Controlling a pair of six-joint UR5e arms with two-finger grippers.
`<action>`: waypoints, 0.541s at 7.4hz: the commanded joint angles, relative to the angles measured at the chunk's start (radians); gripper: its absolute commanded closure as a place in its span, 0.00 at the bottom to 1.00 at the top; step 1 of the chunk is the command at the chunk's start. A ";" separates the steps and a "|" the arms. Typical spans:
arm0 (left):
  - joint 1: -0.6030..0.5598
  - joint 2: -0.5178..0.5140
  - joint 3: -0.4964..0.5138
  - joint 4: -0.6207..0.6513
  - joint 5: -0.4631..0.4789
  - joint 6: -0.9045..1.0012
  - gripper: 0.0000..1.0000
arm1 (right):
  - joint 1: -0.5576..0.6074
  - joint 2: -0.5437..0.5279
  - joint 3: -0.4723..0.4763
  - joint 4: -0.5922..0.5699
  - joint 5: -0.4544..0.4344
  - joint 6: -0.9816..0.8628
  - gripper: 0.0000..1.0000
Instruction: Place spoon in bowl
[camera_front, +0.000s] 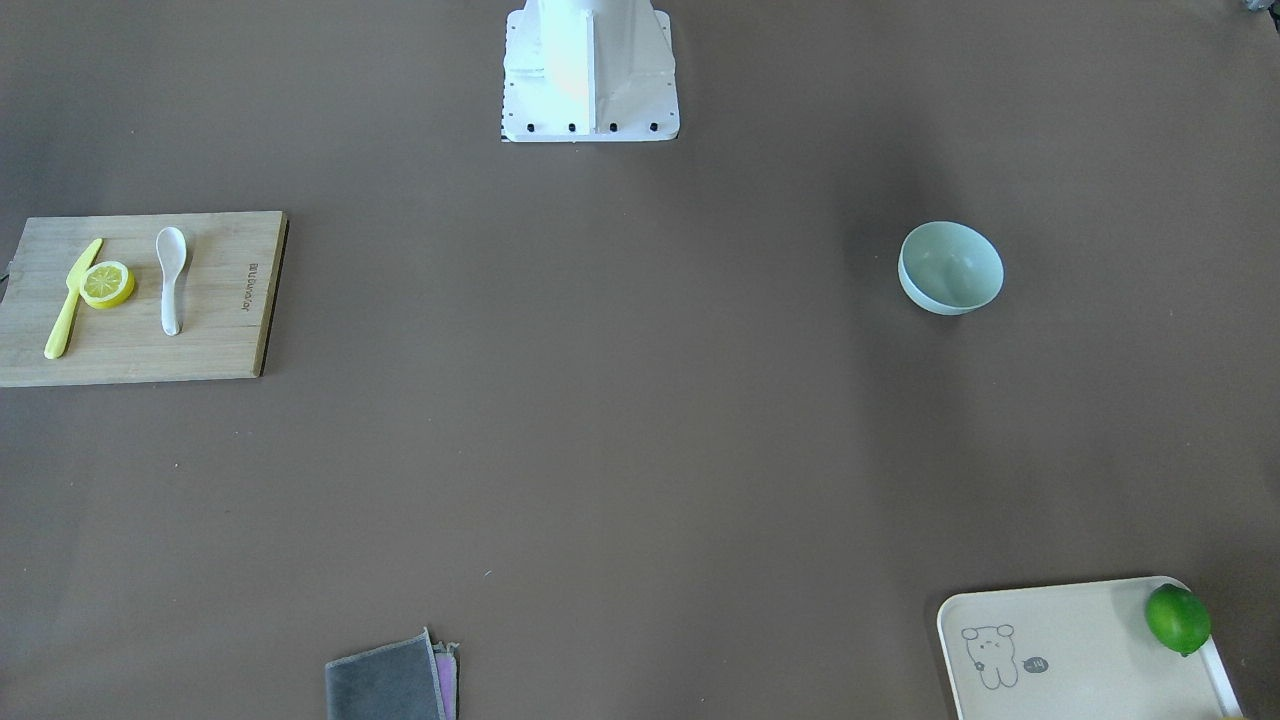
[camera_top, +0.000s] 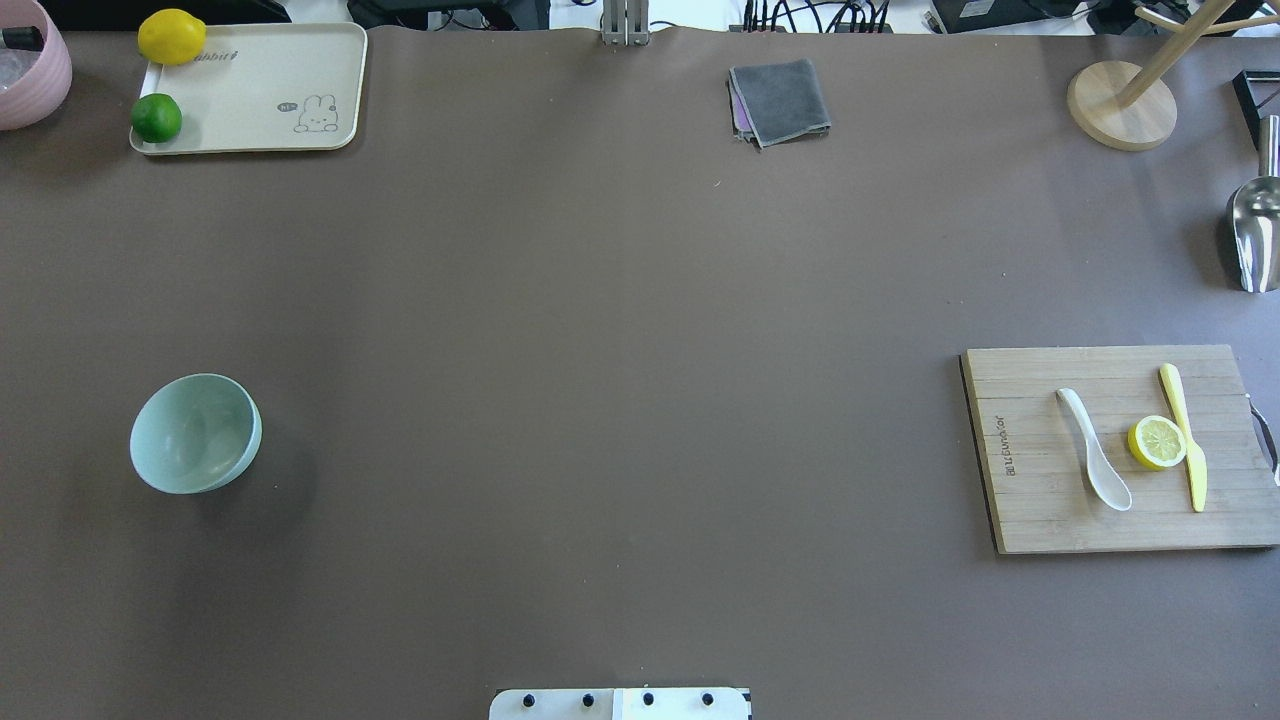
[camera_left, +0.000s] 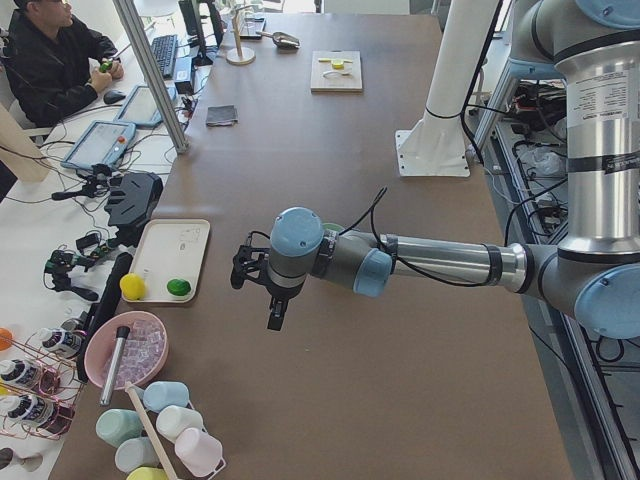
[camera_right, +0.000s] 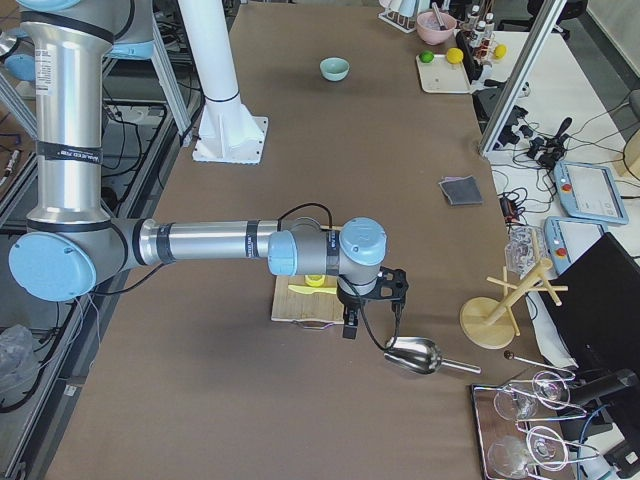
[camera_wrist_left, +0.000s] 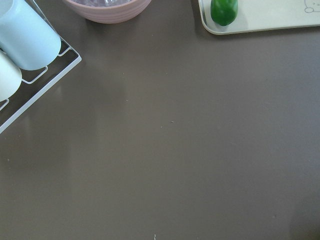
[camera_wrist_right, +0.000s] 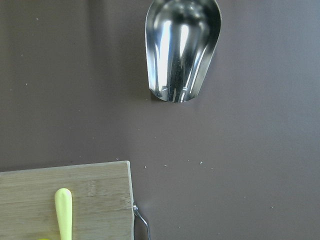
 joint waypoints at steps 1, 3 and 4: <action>0.002 -0.001 -0.001 0.000 0.000 0.000 0.02 | 0.000 0.000 -0.001 0.000 0.002 0.000 0.00; 0.002 0.000 0.001 0.000 0.000 0.000 0.02 | 0.000 0.001 -0.001 0.000 0.005 0.000 0.00; 0.002 0.000 0.001 0.000 0.000 0.000 0.02 | 0.000 0.003 -0.001 0.000 0.007 0.000 0.00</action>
